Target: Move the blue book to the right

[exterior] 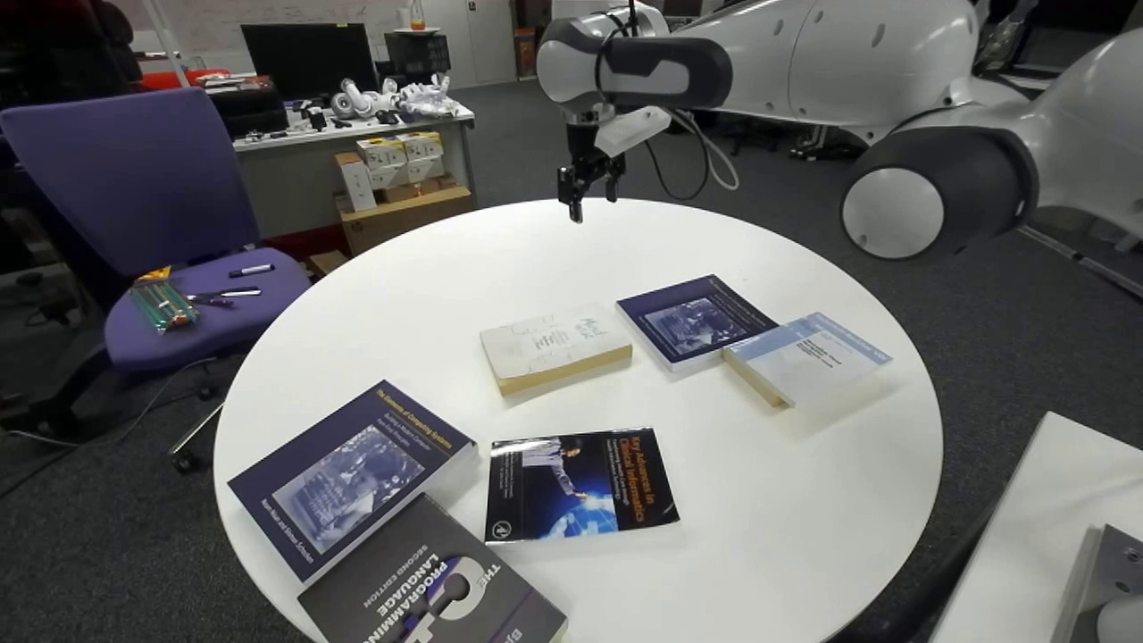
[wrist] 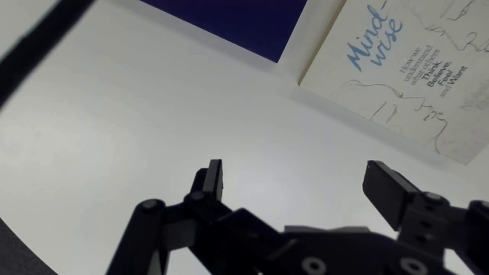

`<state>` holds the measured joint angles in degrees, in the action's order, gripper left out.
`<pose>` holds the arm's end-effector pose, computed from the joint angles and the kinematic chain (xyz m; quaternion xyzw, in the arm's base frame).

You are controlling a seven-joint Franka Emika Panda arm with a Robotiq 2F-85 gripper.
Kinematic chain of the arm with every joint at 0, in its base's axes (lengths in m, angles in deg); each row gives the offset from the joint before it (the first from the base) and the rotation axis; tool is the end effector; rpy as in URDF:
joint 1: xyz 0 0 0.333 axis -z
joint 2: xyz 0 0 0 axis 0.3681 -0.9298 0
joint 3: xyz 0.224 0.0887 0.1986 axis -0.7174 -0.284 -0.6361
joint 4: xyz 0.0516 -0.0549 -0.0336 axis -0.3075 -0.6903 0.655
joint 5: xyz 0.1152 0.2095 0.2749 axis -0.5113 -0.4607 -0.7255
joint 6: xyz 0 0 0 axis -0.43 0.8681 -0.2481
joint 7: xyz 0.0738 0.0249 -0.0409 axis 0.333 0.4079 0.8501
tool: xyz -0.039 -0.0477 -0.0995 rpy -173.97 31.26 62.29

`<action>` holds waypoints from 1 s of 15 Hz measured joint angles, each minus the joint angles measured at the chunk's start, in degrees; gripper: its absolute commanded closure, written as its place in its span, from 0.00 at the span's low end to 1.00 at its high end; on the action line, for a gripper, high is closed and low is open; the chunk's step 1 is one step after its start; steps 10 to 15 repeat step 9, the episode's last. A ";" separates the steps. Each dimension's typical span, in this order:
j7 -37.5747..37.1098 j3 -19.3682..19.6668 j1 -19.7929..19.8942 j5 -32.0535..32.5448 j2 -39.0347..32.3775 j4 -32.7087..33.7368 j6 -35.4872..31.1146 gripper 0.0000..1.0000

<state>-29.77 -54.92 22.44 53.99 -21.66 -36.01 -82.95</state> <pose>0.7752 -0.0312 0.3122 0.9963 0.0579 0.0309 0.0554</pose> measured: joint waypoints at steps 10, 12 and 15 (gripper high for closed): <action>0.41 -0.49 -0.91 0.00 1.78 -0.05 4.18 0.00; 0.41 -0.49 -0.91 0.00 1.78 -0.05 4.18 0.00; 0.41 -0.49 -0.91 0.00 1.78 -0.05 4.18 0.00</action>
